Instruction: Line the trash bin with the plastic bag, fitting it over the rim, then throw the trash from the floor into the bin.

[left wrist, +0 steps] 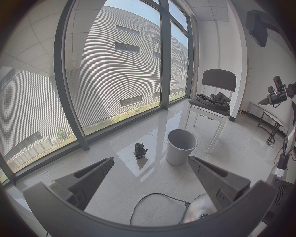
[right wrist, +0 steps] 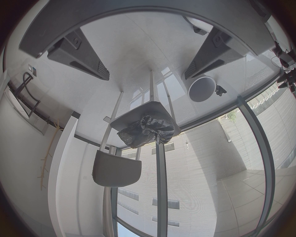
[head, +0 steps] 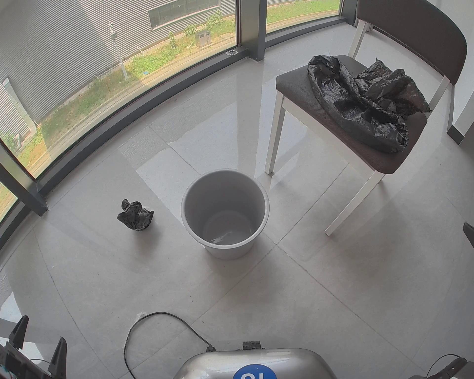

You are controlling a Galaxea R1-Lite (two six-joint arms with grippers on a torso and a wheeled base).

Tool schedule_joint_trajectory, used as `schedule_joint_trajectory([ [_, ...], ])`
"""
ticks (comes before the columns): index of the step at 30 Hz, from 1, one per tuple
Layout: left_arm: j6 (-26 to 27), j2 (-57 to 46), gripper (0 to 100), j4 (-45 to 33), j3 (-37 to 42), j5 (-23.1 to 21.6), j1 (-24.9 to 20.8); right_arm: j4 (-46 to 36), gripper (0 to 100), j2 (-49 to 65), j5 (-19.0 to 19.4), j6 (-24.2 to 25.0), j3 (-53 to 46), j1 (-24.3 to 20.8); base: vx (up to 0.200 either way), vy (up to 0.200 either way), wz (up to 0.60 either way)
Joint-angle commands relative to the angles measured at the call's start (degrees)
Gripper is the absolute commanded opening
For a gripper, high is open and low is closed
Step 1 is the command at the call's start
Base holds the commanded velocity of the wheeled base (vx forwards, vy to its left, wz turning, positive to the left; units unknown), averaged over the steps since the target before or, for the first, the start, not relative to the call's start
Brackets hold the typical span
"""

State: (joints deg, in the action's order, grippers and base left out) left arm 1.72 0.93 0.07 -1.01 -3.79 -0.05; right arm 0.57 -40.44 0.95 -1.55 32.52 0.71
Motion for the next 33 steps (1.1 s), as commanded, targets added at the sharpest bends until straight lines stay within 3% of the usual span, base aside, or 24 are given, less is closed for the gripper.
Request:
schedule_joint_trajectory([
  [1, -0.31, -0.93, 100, 0.01, 1.01, 0.01, -0.04, 3.82, 100, -10.80, 0.10, 0.32, 2.81, 0.70, 0.000, 0.000, 0.00],
  [6, -0.40, -0.93, 100, 0.01, 1.01, 0.10, -0.04, 8.30, 100, -23.55, 0.02, -2.41, 10.81, 6.15, 0.000, 0.000, 0.00],
  [12, -0.75, -0.93, 100, 0.01, 1.01, 0.10, -0.04, 8.22, 100, -35.68, -0.78, -3.55, 26.98, 6.85, 0.000, 0.000, 0.00],
  [15, -0.58, -0.93, 100, 0.01, 1.01, 0.01, -0.04, 7.69, 100, -39.10, 1.33, -3.37, 33.04, 6.76, 0.000, 0.000, 0.00],
  [18, -0.75, -0.93, 100, 0.01, 1.01, 0.01, -0.04, 6.63, 100, -39.90, 5.73, -2.93, 33.92, 6.32, 0.000, 0.000, 0.00],
  [20, -0.75, -0.93, 100, 0.01, 1.01, 0.01, -0.04, 4.61, 100, -40.07, 6.52, -2.49, 33.48, 6.32, 0.000, 0.000, 0.00],
  [31, -0.75, -0.93, 100, 0.01, 1.01, 0.10, -0.04, 1.89, 100, -47.37, 7.66, 5.68, 37.52, 6.76, 0.000, 0.000, 0.00],
  [33, -0.75, -0.93, 100, 0.01, 1.01, 0.01, -0.04, 1.80, 100, -48.77, 9.24, 8.40, 38.84, 6.59, 0.000, 0.000, 0.00],
])
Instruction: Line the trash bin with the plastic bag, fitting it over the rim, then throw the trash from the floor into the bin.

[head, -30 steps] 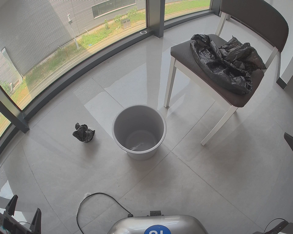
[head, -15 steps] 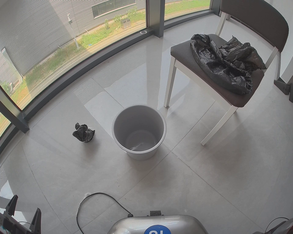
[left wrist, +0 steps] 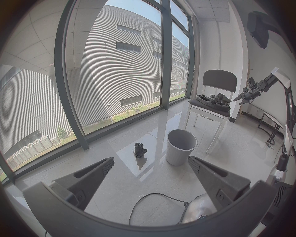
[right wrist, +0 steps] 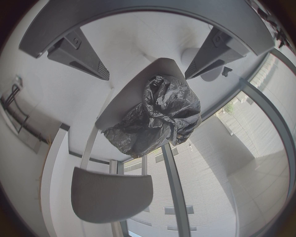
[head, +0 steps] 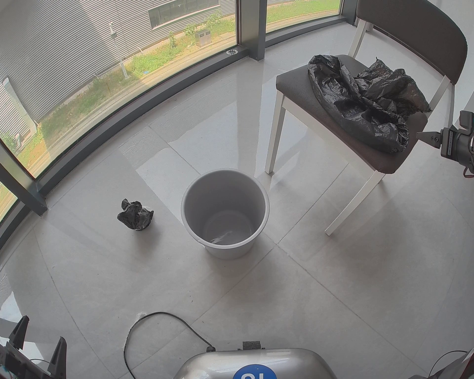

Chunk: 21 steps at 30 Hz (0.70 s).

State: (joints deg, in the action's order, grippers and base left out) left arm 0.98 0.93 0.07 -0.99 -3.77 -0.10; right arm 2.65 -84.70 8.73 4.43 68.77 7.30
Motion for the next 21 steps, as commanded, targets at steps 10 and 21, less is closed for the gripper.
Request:
schedule_joint_trajectory([
  [10, 0.08, -0.93, 100, 0.01, 0.99, 0.34, 0.01, 2.01, 100, -7.76, 4.10, 3.75, 4.09, -0.36, 0.000, 0.000, 0.00],
  [21, -0.01, -0.93, 100, 0.01, 0.99, 0.95, 0.10, 13.79, 100, -10.84, 5.33, -1.52, 2.51, -0.01, 0.000, 0.000, 0.00],
])
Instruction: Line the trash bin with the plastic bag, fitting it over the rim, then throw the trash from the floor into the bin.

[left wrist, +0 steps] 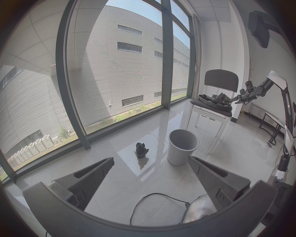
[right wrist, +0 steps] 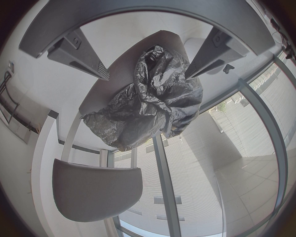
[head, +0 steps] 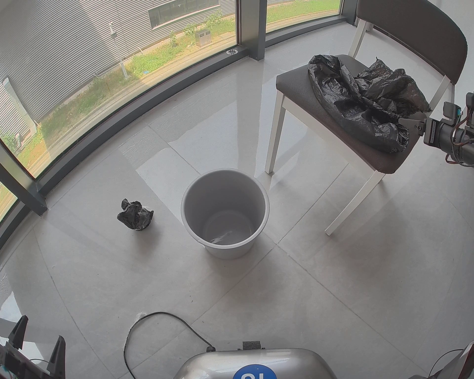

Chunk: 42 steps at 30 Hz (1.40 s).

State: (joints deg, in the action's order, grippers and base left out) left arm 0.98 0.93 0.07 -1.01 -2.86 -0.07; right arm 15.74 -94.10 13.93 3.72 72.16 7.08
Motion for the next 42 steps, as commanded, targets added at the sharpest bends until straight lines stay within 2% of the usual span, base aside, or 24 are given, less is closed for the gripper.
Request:
schedule_joint_trajectory([
  [1, -0.01, -0.93, 100, 0.01, 1.01, 0.05, -0.01, 0.79, 100, -1.44, 0.13, -0.91, -0.96, 0.12, 0.000, 0.000, 0.00],
  [11, -0.01, -0.93, 100, 0.01, 1.01, 0.05, -0.01, 3.42, 100, -6.45, -0.31, -3.63, 0.18, 1.44, 0.000, 0.000, 0.00],
  [15, -0.01, -0.93, 100, 0.01, 1.01, 0.05, 0.07, 5.97, 100, -9.00, -0.22, -3.63, 2.29, 1.18, 0.000, 0.000, 0.00],
  [27, -0.10, -0.93, 100, 0.01, 1.01, 0.05, -0.01, 6.06, 100, -11.11, -0.05, -4.16, 4.31, 0.12, 0.000, 0.000, 0.00],
  [28, -0.10, -0.93, 100, 0.01, 1.01, 0.14, -0.01, 5.97, 0, -11.11, -0.05, -4.33, 4.22, 0.04, 0.000, 0.000, 0.00],
  [42, -0.01, -0.93, 100, 0.01, 1.01, 0.32, -0.01, 5.53, 0, -10.49, -0.05, -4.51, 2.81, -0.49, 0.000, 0.000, 0.00],
])
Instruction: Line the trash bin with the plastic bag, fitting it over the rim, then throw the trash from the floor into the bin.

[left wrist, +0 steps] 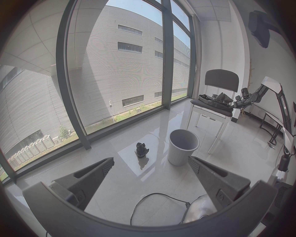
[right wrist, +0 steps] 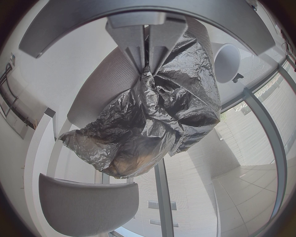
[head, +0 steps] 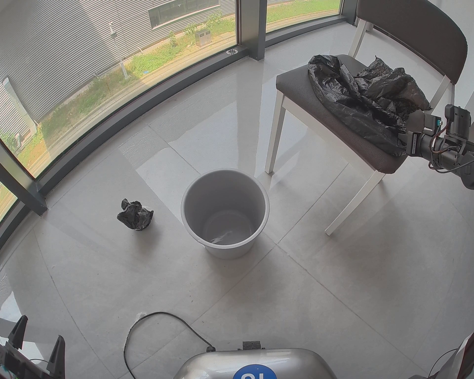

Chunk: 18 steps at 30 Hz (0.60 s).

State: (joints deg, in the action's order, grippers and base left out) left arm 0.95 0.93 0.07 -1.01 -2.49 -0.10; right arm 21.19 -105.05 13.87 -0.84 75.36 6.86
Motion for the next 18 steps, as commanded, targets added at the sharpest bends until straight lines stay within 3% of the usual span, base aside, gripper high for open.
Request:
schedule_joint_trajectory([
  [1, 0.02, -0.93, 100, 0.01, 1.01, -0.06, 0.01, 0.08, 0, 0.46, 0.01, -0.04, -0.66, -0.36, 0.000, 0.000, 0.00],
  [13, -0.25, -0.93, 100, 0.10, 0.92, -1.73, 0.01, -0.18, 0, 6.78, 0.10, -3.11, -9.71, -3.35, 0.000, 0.000, 0.00],
  [15, -4.29, 0.48, 100, 1.25, -2.68, -1.73, -0.52, -0.18, 0, 7.22, 0.10, -3.11, -10.15, -3.96, 0.000, 0.000, 0.00],
  [17, -11.94, 7.25, 100, 1.42, -9.45, -0.68, -1.48, -0.18, 0, 7.40, 0.10, -3.20, -10.32, -4.58, 0.000, 0.000, 0.00],
  [18, -19.23, 14.98, 100, 1.42, -13.84, 1.52, -1.40, -0.27, 0, 7.66, 0.10, -3.20, -10.32, -5.19, 0.000, 0.000, 0.00],
])
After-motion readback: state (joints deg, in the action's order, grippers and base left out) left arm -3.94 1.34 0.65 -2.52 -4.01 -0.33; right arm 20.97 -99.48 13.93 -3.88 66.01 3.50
